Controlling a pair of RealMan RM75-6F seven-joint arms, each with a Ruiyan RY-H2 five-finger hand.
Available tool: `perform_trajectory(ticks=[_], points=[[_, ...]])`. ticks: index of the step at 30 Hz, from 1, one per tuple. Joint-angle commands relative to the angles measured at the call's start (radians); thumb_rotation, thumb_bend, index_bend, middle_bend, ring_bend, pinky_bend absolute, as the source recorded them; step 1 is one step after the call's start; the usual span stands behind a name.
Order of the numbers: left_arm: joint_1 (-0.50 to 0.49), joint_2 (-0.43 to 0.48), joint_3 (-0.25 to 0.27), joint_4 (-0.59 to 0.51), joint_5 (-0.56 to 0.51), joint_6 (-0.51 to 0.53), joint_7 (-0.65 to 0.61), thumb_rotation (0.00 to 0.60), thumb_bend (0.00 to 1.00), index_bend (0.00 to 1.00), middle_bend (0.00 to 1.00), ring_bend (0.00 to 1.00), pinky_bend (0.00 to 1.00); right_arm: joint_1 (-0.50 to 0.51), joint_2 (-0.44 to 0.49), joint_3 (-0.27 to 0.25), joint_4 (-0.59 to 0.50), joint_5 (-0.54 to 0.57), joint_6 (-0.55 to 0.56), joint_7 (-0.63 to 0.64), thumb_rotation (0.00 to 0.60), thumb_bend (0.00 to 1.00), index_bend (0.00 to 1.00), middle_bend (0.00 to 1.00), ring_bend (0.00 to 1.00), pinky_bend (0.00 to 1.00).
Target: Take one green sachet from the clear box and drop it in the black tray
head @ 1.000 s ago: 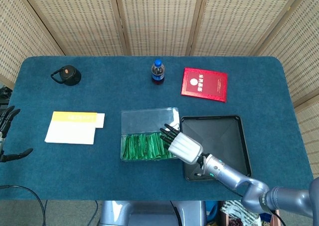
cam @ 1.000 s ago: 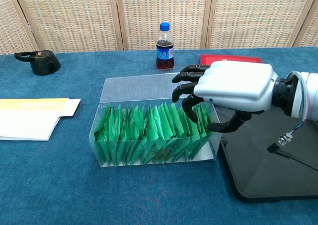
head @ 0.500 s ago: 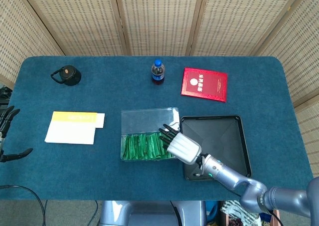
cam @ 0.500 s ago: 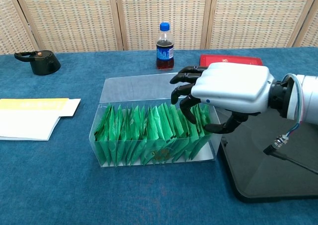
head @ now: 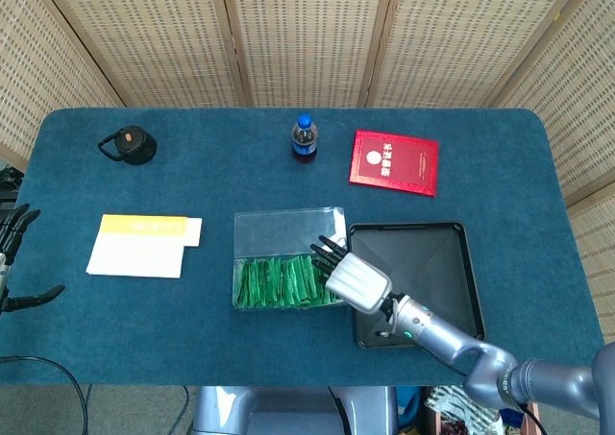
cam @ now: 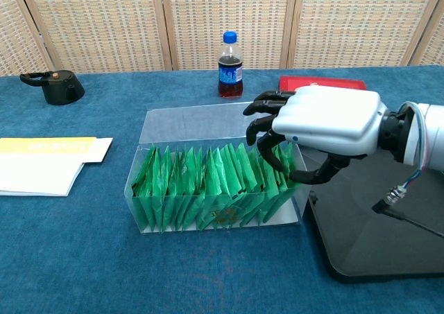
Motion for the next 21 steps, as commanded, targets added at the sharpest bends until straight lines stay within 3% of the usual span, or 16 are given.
perform_trajectory(ticks=[1, 21], points=[[0.0, 0.0, 0.0, 0.0, -0.001, -0.001, -0.001, 0.6, 0.12, 0.0, 0.0, 0.0, 0.0, -0.001, 0.0, 0.0, 0.002, 0.0, -0.001, 0.003, 0.6, 0.53, 0.56, 0.33, 0.1, 0.08], [-0.004, -0.001, -0.001, 0.003, -0.005, -0.007, 0.002, 0.6, 0.12, 0.0, 0.0, 0.0, 0.0, -0.012, -0.017, -0.005, 0.036, -0.023, 0.011, 0.026, 0.6, 0.53, 0.58, 0.35, 0.11, 0.1]])
